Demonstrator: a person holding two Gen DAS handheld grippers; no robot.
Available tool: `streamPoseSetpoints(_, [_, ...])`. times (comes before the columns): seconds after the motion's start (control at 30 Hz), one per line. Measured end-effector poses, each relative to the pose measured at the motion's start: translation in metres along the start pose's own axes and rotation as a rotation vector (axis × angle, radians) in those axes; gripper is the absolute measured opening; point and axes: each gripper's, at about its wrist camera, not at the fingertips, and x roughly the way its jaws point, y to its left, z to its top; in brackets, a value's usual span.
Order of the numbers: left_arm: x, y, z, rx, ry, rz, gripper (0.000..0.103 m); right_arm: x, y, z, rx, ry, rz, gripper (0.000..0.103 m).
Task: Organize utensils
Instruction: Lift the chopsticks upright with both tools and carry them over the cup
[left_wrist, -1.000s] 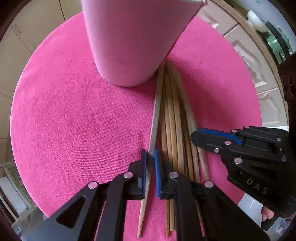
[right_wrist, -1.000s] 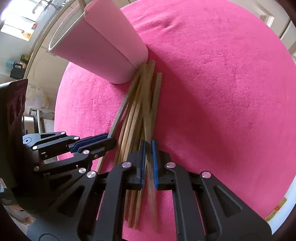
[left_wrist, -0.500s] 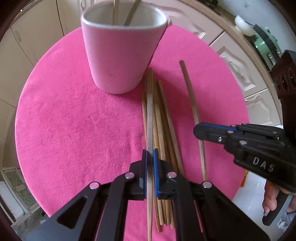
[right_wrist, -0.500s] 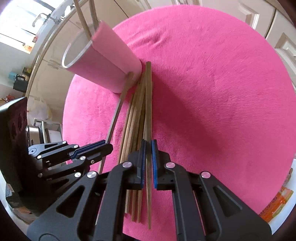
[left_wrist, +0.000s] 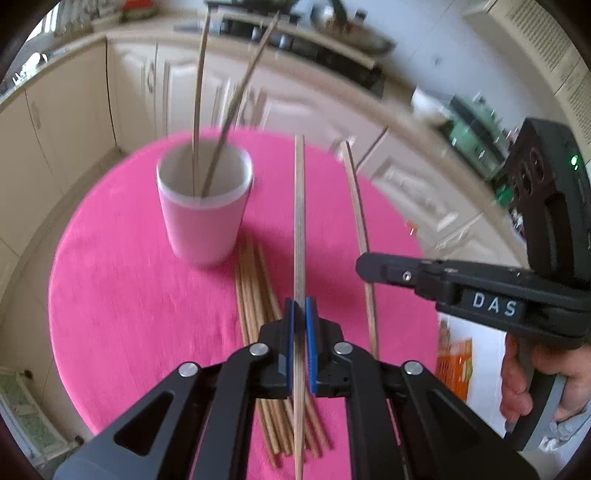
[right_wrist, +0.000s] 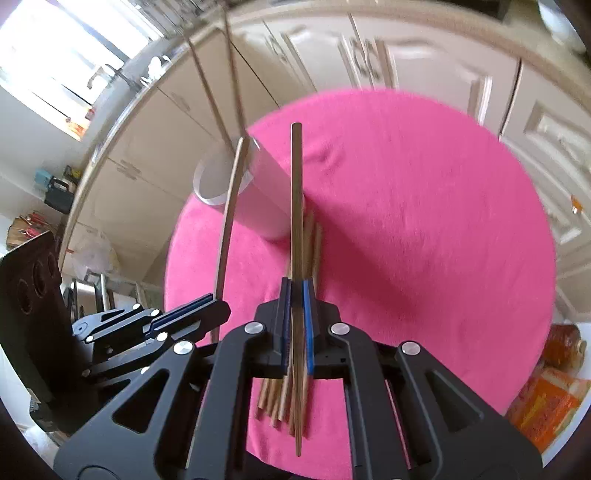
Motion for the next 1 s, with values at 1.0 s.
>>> streamPoseSetpoints(1.0, [-0.044,0.045,0.118,-0.130,-0.671,0.153,0.006,-0.025,0.076,0.120,-0.246,-0.511,0.133,0.007])
